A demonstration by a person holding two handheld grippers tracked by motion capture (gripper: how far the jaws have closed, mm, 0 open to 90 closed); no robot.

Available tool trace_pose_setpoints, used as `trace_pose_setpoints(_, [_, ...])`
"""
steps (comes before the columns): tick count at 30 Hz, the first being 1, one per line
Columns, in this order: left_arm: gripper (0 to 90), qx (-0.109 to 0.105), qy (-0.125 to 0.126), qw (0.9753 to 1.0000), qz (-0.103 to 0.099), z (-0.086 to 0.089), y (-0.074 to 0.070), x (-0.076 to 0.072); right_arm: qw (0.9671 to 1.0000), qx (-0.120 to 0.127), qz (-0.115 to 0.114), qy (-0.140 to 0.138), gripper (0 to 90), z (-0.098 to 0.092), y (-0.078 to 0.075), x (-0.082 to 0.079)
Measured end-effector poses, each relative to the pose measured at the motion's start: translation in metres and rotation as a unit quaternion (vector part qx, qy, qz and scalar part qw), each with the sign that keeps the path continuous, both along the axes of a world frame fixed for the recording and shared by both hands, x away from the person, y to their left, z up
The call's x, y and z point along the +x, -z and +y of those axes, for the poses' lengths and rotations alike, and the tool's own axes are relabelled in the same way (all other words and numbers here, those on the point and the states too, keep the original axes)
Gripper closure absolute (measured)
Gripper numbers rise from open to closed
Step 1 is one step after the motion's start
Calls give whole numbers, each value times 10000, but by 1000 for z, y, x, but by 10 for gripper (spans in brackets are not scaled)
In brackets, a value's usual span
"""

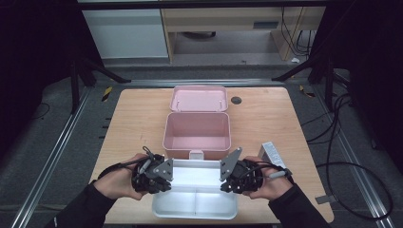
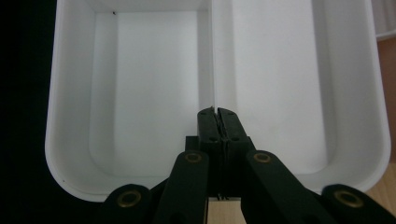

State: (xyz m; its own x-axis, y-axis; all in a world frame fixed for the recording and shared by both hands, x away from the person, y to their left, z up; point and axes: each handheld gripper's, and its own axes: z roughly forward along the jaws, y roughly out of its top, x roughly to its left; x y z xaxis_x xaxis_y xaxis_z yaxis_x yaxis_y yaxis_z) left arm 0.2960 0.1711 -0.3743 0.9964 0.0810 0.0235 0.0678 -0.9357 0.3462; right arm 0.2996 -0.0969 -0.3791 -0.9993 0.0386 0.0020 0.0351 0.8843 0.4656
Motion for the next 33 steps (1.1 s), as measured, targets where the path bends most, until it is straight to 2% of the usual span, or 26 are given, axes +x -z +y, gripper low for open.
trace_pose_setpoints(8, [865,224,-48,9996,159,-6,39,9,9996,-262,59,-16,898,5,38,5])
trace_pose_setpoints(12, [864,289,-113,9993,206,-8,57,18,9995,-307,111,46,894,7,61,15])
trace_pose_setpoints(16, [859,298,-236,9989,280,-8,76,29,9990,-405,106,132,891,9,78,24])
trace_pose_setpoints(18, [859,300,-260,9988,290,-9,79,30,9988,-445,126,133,891,10,82,26])
trace_pose_setpoints(19, [859,345,-283,9985,310,-9,85,33,9986,-475,138,159,889,11,89,29])
trace_pose_setpoints(24, [856,428,-323,9980,331,-11,96,36,9984,-519,103,182,887,13,95,32])
trace_pose_setpoints(29, [850,494,-315,9980,231,-12,102,35,9985,-463,144,244,882,12,98,33])
trace_pose_setpoints(32, [787,400,-407,9982,166,-11,99,35,9987,-391,137,302,841,11,96,33])
trace_pose_setpoints(33, [740,70,-631,9980,70,-7,86,34,9989,-211,104,397,779,8,90,33])
